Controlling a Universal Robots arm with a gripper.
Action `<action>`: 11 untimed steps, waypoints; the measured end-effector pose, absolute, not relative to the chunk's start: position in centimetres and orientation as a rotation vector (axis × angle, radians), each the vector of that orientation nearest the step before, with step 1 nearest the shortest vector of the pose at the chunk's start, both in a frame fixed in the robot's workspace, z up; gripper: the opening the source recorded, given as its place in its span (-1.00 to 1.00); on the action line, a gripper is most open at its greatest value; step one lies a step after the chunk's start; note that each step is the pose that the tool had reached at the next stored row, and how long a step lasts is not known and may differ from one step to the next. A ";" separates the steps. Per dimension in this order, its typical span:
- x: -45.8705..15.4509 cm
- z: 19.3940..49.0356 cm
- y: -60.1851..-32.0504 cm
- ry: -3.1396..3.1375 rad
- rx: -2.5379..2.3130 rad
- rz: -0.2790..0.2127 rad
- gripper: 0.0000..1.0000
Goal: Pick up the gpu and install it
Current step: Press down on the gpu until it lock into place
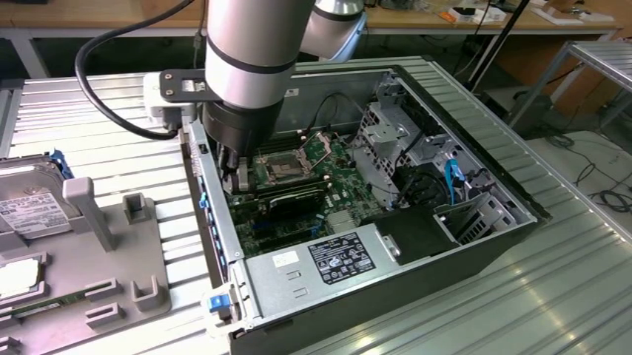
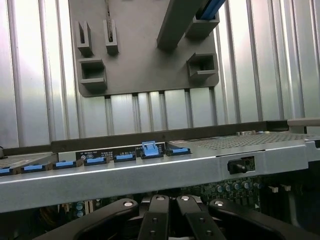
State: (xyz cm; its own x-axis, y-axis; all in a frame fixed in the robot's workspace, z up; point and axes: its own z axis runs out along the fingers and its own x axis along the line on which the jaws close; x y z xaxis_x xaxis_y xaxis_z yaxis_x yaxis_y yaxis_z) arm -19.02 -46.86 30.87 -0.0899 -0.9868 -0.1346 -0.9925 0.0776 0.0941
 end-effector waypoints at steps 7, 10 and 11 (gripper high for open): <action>-19.0 30.7 -46.9 2.277 -2.093 0.246 -0.79; -18.7 30.8 -46.8 2.281 -2.096 0.254 -0.79; -18.1 30.8 -46.8 2.280 -2.095 0.255 -0.79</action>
State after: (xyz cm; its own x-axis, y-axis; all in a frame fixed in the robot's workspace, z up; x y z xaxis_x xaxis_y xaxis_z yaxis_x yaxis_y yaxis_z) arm -18.14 -46.79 30.77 -0.0904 -0.9866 -0.1359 -0.9922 0.0775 0.0975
